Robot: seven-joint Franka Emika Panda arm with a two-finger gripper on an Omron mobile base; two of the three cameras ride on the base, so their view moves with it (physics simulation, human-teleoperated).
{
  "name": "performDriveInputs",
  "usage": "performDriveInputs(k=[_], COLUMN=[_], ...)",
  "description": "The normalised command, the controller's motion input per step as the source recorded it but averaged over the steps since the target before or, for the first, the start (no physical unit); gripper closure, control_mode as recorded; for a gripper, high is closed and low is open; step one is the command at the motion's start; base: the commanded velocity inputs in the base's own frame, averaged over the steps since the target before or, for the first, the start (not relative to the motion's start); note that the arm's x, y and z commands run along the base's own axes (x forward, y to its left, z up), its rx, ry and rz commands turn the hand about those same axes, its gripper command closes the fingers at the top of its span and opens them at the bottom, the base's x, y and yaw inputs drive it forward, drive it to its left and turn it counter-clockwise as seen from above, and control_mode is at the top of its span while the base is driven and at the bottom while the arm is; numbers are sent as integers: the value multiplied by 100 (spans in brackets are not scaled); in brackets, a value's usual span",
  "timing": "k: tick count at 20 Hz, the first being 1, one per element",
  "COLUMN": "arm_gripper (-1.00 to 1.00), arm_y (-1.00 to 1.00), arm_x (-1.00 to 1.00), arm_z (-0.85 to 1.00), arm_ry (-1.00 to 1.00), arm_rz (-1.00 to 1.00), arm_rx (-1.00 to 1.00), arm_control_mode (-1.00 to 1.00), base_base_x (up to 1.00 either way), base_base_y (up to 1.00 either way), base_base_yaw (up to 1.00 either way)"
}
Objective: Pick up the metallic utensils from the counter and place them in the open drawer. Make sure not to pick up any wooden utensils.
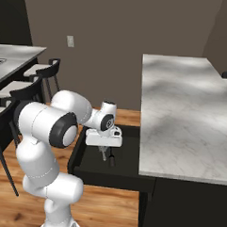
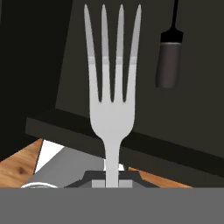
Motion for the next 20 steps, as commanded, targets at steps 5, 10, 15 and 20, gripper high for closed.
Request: performDriveInputs(k=[5, 10, 15, 20], arm_gripper=[100, 100, 100, 100], arm_y=[-1, -1, -1, -7], arm_x=[6, 19, 28, 36], arm_z=[-34, -38, -39, -26], arm_ry=[-11, -12, -9, -4], arm_rz=[0, 0, 0, 0], arm_rx=[0, 0, 0, 0], arm_control_mode=[-100, -100, -100, -100], base_base_x=[0, 0, 0, 0], base_base_y=[0, 0, 0, 0], base_base_yaw=[0, 0, 0, 0])
